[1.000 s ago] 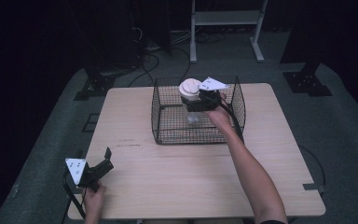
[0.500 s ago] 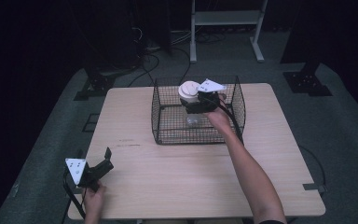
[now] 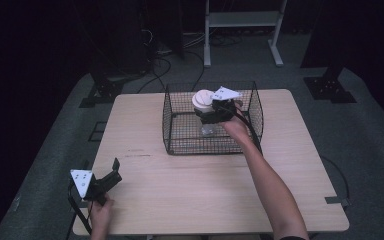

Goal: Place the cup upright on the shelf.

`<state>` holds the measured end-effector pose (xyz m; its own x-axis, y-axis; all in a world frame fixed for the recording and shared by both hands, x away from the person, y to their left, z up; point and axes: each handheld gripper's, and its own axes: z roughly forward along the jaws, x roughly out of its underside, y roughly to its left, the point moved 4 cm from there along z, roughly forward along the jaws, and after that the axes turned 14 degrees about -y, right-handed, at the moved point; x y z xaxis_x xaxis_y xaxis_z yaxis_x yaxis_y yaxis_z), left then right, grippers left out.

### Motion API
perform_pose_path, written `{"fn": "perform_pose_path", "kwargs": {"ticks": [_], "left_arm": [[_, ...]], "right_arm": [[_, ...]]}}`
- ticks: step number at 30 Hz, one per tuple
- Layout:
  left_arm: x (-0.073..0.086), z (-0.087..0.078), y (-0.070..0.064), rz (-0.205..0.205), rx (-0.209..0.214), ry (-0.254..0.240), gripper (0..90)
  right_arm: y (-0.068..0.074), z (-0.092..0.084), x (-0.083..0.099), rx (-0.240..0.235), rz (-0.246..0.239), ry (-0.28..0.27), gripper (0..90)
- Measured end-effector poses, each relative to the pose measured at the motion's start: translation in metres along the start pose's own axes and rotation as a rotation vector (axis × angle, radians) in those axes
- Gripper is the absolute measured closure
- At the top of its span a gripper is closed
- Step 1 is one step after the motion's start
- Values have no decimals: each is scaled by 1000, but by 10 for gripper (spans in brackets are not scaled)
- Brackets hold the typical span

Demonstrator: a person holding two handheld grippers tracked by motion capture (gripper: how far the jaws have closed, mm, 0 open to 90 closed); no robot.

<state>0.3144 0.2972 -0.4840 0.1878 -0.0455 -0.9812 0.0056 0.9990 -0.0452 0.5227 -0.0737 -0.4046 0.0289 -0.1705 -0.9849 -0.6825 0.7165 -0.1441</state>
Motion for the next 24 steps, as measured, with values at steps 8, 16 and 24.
{"fn": "perform_pose_path", "kwargs": {"ticks": [8,16,24], "left_arm": [[0,0,0,1,0,1,0],[0,0,0,0,1,0,0],[0,0,0,2,-1,1,0]], "right_arm": [[-7,-4,0,15,8,16,31],[-5,-4,-1,13,12,17,29],[-5,-5,-5,12,19,2,17]]}}
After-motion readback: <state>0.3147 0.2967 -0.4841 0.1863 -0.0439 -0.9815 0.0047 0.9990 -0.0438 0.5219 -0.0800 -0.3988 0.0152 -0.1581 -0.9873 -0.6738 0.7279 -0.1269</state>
